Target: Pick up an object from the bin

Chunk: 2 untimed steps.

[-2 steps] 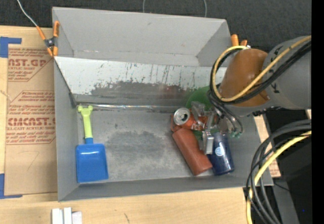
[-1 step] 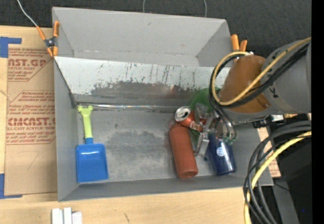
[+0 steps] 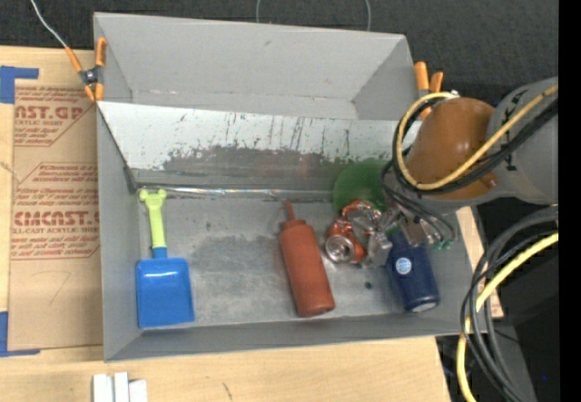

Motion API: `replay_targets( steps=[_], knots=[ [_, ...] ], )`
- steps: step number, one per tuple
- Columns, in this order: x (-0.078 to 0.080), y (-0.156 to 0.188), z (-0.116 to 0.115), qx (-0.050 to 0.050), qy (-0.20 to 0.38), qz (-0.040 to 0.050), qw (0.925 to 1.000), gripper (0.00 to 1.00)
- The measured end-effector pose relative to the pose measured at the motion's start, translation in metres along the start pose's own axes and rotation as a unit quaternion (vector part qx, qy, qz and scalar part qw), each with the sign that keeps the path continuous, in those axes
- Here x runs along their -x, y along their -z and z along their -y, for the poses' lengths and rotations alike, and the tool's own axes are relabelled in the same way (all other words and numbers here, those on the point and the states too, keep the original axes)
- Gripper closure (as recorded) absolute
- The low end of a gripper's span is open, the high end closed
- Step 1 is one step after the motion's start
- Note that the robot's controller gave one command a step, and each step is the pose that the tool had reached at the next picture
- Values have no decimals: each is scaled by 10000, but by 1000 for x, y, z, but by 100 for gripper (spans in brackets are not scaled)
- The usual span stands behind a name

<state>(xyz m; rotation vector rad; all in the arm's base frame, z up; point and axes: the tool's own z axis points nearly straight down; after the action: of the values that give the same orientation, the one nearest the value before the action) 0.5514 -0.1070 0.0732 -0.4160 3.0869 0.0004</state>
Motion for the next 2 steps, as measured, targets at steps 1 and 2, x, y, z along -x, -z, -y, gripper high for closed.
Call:
replay_targets(
  steps=[1, 2],
  knots=[
    [0, 0, 0, -1, -1, 0, 10000, 100],
    [-11, 75, -10, -1, 187, -37, 9998, 100]
  ],
)
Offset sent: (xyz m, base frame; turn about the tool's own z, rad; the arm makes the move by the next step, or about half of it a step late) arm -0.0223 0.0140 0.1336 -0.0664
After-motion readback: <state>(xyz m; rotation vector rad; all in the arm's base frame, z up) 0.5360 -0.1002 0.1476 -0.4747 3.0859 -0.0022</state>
